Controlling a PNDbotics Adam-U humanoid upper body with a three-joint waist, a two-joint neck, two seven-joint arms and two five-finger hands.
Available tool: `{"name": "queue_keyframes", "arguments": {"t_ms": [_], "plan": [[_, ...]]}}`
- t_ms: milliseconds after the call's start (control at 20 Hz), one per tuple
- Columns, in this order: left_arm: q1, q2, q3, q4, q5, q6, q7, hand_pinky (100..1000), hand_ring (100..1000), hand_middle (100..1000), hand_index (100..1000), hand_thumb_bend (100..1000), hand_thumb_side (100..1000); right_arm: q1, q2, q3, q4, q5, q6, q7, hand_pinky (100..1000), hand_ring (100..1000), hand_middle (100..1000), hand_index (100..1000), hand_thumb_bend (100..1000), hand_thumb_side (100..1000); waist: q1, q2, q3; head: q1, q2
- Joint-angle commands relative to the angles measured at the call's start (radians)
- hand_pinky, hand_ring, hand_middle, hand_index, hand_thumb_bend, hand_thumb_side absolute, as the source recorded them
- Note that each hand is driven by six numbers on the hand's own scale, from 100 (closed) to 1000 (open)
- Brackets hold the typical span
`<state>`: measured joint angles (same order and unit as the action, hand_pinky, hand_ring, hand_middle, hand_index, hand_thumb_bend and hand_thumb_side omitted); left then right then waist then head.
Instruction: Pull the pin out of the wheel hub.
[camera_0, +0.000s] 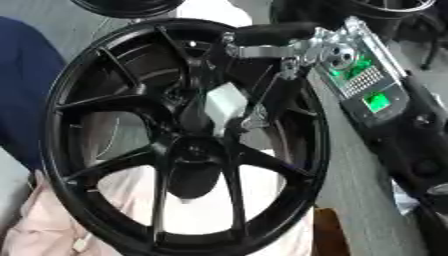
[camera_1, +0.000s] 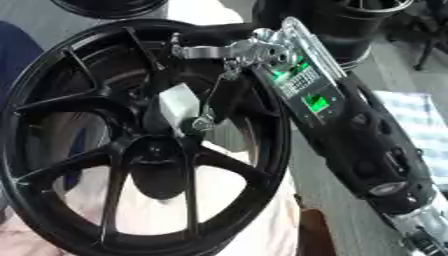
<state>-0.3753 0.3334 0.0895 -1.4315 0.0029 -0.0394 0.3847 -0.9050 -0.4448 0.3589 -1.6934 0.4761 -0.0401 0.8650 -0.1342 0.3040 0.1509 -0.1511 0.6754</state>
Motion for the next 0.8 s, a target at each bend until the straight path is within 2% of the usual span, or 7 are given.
{"name": "queue_keyframes", "arguments": {"t_ms": [50,400,800], "plan": [[-0.012,0.010,0.000,-0.020,0.000,-0.001,-0.002,598,664,597,705,100,771,-0.008,-0.014,-0.006,0.002,-0.016,0.008,0.004,741,676,457,584,408,100,0.008,-0.011,0.001,-0.002,-0.002],[-0.012,0.009,0.000,-0.020,0.000,0.000,-0.002,598,665,597,705,100,771,-0.013,-0.021,-0.016,-0.010,-0.059,0.037,-0.008,713,623,348,497,379,100,0.008,-0.013,0.001,-0.008,0.000],[-0.009,0.006,0.000,-0.017,0.002,0.001,-0.002,598,666,597,706,100,772,-0.036,-0.056,-0.055,-0.059,-0.059,0.119,-0.095,678,556,247,422,340,100,0.008,-0.021,-0.001,-0.011,0.005]]}}
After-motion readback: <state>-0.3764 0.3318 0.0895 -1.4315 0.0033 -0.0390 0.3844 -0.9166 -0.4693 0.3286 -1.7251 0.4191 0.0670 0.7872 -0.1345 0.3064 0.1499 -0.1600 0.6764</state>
